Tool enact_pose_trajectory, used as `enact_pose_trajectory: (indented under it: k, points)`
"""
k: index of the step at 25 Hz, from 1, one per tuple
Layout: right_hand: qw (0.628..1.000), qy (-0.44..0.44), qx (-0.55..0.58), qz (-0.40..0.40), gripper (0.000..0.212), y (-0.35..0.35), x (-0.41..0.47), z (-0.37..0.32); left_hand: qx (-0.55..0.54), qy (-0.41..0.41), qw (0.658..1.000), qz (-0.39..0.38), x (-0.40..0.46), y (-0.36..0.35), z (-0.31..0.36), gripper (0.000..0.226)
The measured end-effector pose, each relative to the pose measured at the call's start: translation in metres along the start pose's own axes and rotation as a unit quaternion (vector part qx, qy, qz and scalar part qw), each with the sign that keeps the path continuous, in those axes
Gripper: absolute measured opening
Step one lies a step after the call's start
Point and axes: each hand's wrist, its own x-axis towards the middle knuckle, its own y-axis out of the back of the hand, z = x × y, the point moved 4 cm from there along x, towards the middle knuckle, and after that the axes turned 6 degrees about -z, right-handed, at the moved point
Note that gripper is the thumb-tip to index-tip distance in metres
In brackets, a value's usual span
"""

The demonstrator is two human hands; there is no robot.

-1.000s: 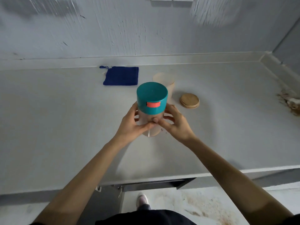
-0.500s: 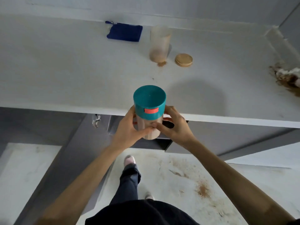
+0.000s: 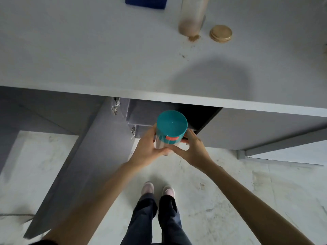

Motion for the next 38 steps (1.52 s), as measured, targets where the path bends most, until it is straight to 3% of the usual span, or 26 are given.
enact_pose_trajectory:
  k: [7, 19, 30, 38]
  points:
    - [0.998, -0.036, -0.034, 0.032, 0.064, -0.051, 0.057, 0.067, 0.035, 0.023, 0.999, -0.006, 0.05, -0.018, -0.1, 0.065]
    - [0.997, 0.049, -0.044, 0.039, 0.056, -0.091, 0.244, 0.153, 0.105, 0.002, 0.991, 0.079, 0.2, -0.008, -0.24, 0.072]
    - [0.996, 0.03, -0.074, 0.039, 0.058, -0.088, 0.311, 0.191, 0.086, 0.017, 0.995, 0.056, 0.26, -0.017, -0.269, 0.069]
    - [0.991, -0.036, -0.129, -0.005, 0.078, -0.07, 0.25, 0.174, 0.139, 0.096, 0.985, 0.033, 0.208, 0.004, -0.218, 0.068]
